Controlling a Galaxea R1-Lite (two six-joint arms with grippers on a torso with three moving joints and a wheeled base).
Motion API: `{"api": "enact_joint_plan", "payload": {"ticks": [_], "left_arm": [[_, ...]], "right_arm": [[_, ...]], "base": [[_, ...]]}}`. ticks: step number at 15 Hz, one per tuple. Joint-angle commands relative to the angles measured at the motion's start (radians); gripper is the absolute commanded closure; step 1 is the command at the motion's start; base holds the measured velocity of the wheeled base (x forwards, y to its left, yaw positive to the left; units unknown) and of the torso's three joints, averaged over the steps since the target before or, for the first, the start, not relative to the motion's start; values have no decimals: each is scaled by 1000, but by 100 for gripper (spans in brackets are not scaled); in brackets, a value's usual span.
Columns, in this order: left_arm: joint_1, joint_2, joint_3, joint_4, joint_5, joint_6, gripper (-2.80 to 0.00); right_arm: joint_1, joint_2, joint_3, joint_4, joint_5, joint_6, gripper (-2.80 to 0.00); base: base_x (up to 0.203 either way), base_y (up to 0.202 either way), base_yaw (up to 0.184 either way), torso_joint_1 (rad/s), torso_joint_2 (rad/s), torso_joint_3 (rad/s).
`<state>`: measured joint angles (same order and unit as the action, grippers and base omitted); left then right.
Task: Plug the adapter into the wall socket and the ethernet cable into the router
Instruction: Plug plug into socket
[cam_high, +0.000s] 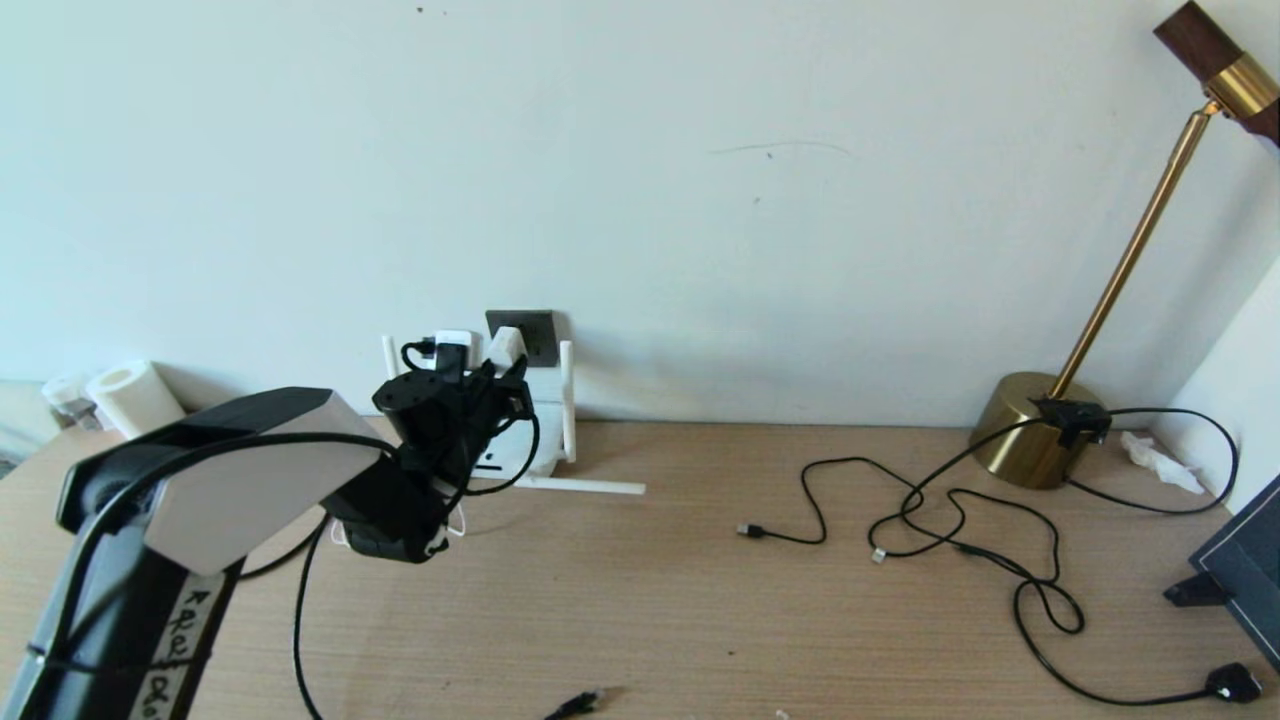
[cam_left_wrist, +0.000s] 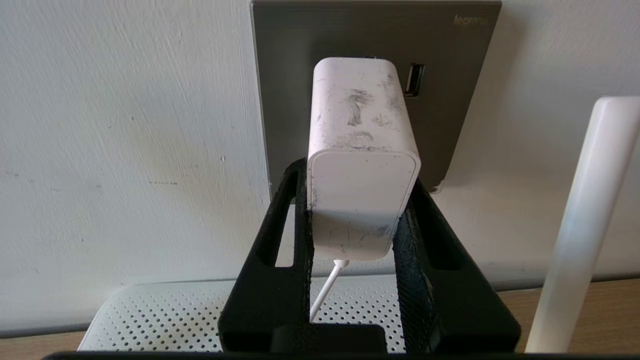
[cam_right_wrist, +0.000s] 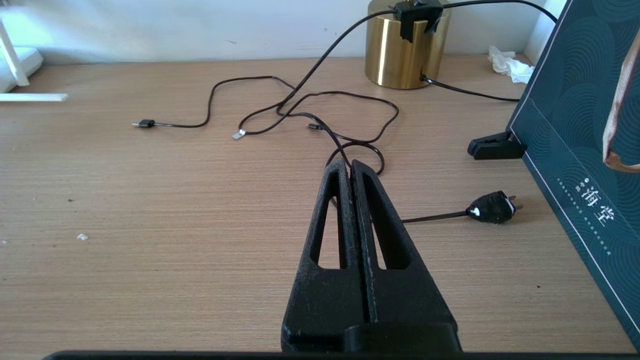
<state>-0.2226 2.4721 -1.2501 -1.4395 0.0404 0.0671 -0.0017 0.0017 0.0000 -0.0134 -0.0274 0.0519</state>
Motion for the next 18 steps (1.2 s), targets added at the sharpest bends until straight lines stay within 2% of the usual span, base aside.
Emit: {"api": "enact_joint_plan", "payload": {"ticks": [1, 18], "left_arm": [[0, 4, -20, -2, 0, 16, 0], [2, -19, -37, 18, 1, 17, 0]], "right_arm": [[0, 0, 0, 0, 0, 0, 0], [0, 0, 0, 0, 0, 0, 0]], "base": [[0, 0, 0, 0, 0, 0], [0, 0, 0, 0, 0, 0]]}}
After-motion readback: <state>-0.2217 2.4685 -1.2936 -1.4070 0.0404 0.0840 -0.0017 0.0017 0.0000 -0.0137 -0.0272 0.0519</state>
